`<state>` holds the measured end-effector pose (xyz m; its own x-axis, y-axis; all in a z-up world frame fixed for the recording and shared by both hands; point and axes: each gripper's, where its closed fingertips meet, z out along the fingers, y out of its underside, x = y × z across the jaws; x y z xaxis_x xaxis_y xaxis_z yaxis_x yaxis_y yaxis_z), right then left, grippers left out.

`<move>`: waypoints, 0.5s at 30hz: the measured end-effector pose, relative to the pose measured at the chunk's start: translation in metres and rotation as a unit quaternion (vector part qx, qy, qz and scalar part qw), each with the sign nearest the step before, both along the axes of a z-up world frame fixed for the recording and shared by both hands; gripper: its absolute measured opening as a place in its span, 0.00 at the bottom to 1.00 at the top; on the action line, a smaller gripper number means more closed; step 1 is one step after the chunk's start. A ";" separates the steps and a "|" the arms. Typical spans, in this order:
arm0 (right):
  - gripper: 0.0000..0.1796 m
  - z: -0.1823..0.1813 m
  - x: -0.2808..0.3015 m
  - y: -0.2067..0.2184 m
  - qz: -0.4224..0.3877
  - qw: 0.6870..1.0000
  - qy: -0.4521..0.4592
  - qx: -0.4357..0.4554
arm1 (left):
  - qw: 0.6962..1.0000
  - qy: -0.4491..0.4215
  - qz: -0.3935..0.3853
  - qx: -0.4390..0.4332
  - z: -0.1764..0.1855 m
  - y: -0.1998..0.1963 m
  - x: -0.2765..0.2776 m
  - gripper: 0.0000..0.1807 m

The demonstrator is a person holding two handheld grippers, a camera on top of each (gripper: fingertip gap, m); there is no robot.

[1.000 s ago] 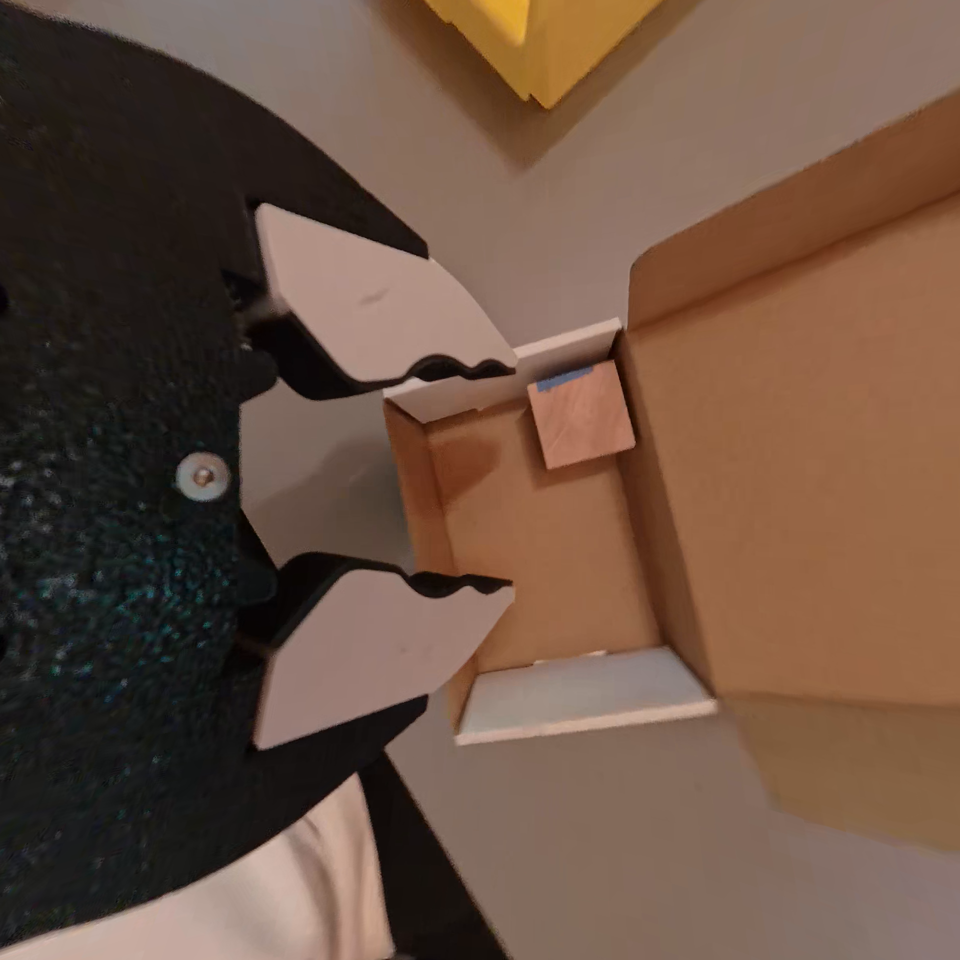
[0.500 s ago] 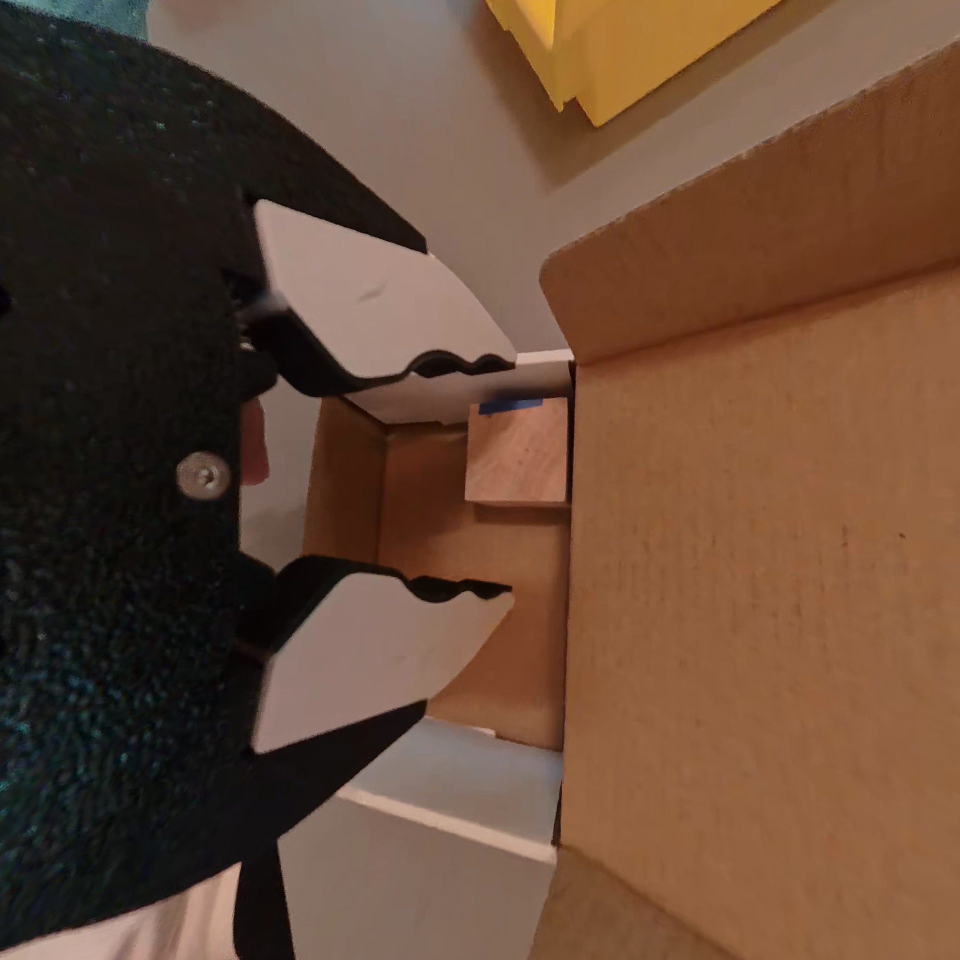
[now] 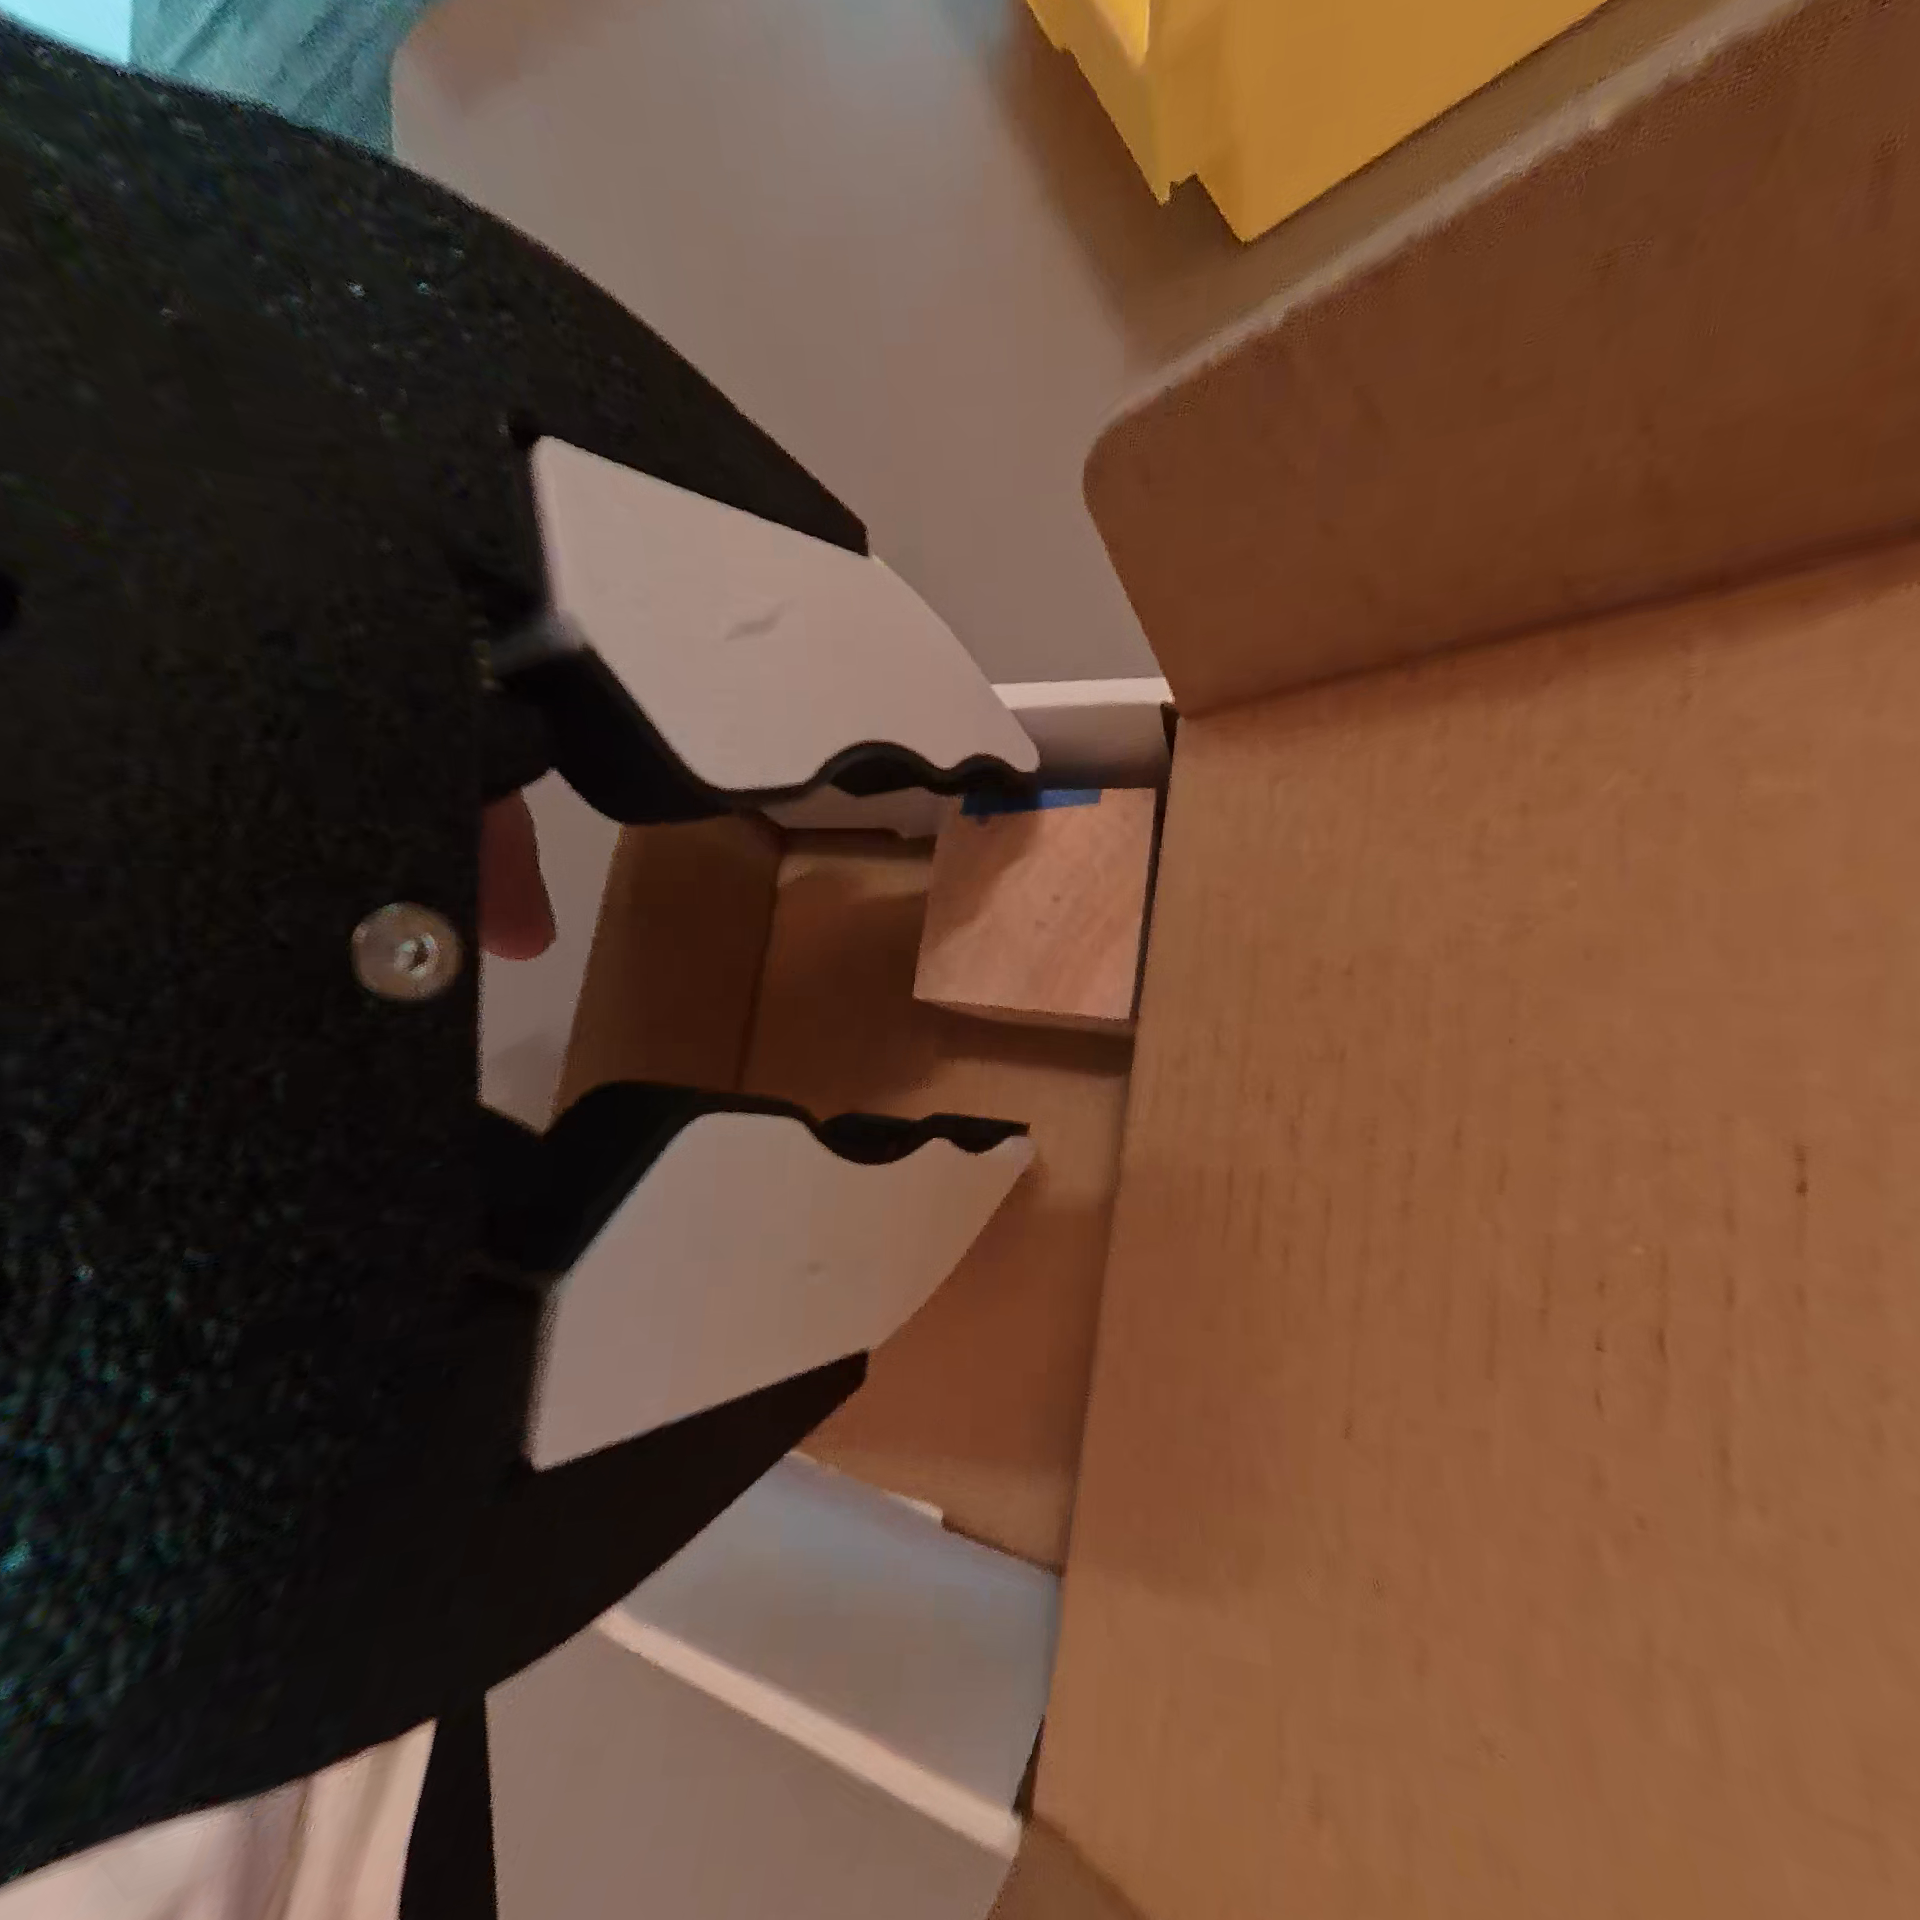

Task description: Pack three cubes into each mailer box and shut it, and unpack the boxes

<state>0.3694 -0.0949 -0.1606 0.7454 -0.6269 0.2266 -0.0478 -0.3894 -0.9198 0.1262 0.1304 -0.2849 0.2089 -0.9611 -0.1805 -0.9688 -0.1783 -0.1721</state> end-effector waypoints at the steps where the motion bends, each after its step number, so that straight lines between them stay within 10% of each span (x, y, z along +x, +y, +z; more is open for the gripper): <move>1: 0.46 -0.001 0.000 0.001 0.002 1.000 -0.001 -0.002 | 1.000 0.003 -0.004 0.009 -0.001 0.001 0.000 0.34; 15: 0.45 -0.010 -0.003 0.008 0.015 1.000 0.007 -0.020 | 0.997 -0.004 0.014 -0.073 0.002 -0.012 -0.001 0.33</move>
